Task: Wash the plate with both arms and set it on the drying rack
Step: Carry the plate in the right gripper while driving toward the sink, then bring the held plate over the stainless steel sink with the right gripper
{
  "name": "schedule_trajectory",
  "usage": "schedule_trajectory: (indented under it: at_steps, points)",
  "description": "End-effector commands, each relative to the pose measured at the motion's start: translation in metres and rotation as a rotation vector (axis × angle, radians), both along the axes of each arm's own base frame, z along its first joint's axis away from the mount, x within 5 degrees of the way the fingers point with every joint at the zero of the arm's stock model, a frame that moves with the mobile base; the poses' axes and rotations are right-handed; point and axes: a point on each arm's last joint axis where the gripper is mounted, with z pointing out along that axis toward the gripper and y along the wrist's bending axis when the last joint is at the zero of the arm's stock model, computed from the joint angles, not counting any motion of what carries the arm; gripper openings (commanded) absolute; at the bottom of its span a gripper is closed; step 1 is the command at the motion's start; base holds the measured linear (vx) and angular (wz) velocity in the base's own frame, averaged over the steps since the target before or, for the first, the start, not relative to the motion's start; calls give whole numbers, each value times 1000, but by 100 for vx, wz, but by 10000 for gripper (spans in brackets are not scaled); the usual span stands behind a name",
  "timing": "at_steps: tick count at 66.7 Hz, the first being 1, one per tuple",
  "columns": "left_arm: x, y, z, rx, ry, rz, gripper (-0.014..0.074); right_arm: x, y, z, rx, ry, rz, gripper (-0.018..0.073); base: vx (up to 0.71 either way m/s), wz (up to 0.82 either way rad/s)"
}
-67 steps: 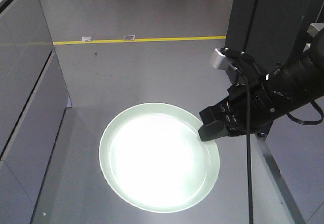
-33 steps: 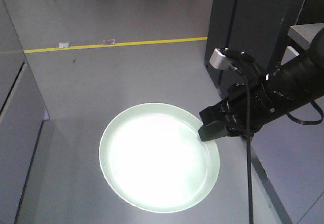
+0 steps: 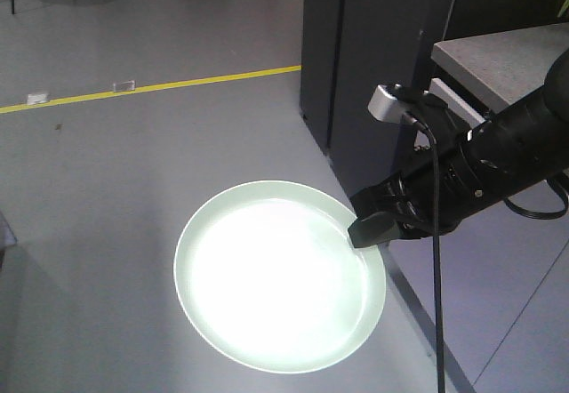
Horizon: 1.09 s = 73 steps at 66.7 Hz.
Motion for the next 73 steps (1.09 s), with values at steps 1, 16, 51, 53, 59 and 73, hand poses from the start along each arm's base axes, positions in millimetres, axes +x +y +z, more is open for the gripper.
schedule_trajectory:
  at_steps: [1,16,51,53,59,73]
  points:
    - [-3,0,17,-10,-115,-4,-6,-4,1,21,58,-70,-9,-8,11,-34]
    - [-3,0,17,-10,-115,-4,-6,-4,1,21,58,-70,-9,-8,11,-34]
    - [-3,0,17,-10,-115,-4,-6,-4,1,21,58,-70,-9,-8,12,-36]
    - [-3,0,17,-10,-115,-4,-6,-4,1,21,58,-70,-9,-8,13,-39]
    - [-3,0,17,-10,-115,-4,-6,-4,1,21,58,-70,-9,-8,12,-38]
    - [-3,0,17,-10,-115,-4,-6,-4,1,21,58,-70,-9,-8,11,-36]
